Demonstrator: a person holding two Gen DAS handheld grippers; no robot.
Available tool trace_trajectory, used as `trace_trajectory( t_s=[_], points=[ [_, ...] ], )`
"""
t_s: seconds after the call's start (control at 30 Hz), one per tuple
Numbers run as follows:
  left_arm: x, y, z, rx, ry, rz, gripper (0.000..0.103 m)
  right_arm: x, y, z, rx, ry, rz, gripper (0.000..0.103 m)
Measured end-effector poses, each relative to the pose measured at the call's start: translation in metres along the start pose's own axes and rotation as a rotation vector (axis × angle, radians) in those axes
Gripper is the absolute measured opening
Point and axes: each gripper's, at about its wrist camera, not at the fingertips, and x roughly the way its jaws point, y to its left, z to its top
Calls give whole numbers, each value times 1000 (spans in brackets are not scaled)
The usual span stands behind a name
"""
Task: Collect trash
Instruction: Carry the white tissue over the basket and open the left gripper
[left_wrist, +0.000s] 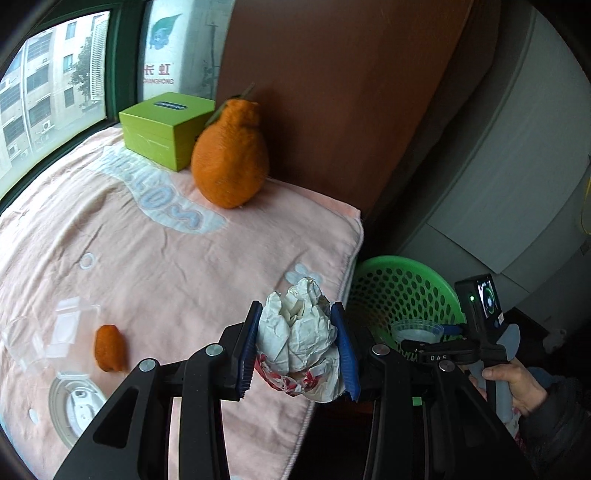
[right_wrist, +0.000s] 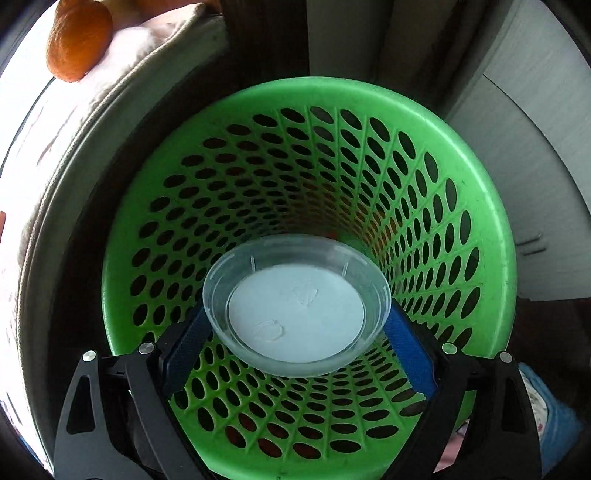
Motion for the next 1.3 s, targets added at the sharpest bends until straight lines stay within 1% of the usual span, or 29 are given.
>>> trace_trajectory(
  t_s=[0.2, 0.43, 0.57, 0.7, 0.8, 0.97, 1.07, 1.13, 1.3],
  points=[
    [19, -20, -6, 19, 33, -27, 37, -18, 1, -2, -10, -44, -8, 92],
    [36, -41, -10, 45, 62, -55, 37, -70, -1, -13, -38, -162, 10, 92],
    [48, -56, -12, 63, 84, -75, 37, -101, 0, -27, -67, -238, -20, 92],
    [63, -75, -15, 82, 109, -91, 37, -123, -2, -37, -58, -294, -32, 92],
    [73, -87, -16, 96, 125, -99, 37, -136, -8, -46, -45, -322, -36, 92],
    [90, -105, -17, 105, 152, -123, 37, -142, -16, -57, -27, -355, -45, 92],
    [98, -115, -18, 111, 170, -125, 39, -145, -21, -62, -18, -361, -38, 92],
    [102, -122, -19, 114, 178, -134, 42, -145, -24, -65, -7, -364, -26, 92],
    [108, -138, -21, 125, 192, -161, 55, -146, -31, -71, 14, -372, -11, 92]
  ],
)
